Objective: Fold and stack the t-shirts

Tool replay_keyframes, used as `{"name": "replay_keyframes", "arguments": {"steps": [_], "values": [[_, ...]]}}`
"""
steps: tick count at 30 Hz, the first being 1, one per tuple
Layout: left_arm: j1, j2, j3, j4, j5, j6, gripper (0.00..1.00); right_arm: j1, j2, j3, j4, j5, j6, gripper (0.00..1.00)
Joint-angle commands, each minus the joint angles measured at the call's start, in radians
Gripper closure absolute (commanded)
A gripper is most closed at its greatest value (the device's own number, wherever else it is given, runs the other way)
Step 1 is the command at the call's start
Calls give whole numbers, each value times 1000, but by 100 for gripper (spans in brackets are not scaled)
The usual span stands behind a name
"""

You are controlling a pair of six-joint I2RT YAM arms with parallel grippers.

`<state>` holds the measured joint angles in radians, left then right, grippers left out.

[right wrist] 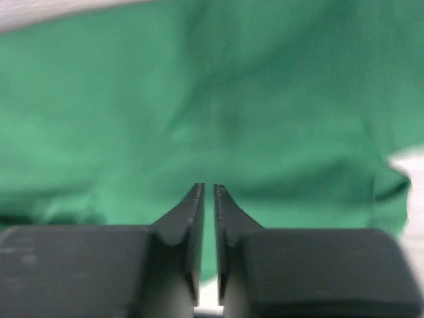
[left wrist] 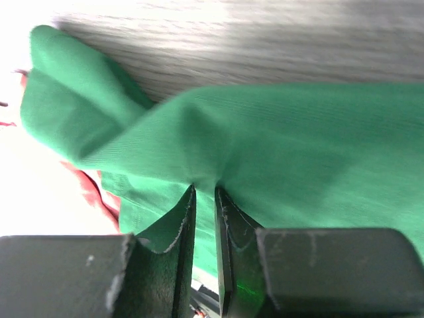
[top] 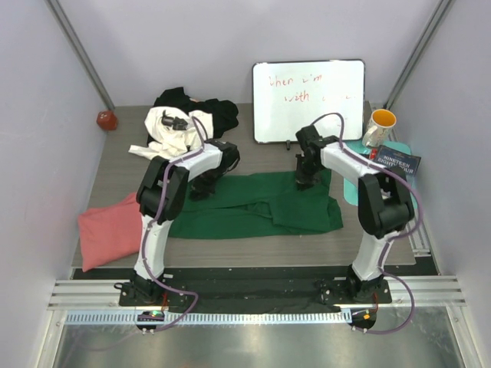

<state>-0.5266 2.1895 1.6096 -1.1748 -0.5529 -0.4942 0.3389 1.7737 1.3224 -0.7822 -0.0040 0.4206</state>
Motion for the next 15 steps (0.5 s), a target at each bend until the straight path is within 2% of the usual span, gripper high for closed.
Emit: {"name": "replay_keyframes", "arguments": {"steps": [1,10,15], "values": [[22,-109,35,26,-4,-14,82,0,105,49,76,122,41,88],[22,-114,134,13,88,22,83,-47,69,12,104,216,44,92],[22,-34,124,4,103,28,85,-141,148,47,11,187,41,92]]}}
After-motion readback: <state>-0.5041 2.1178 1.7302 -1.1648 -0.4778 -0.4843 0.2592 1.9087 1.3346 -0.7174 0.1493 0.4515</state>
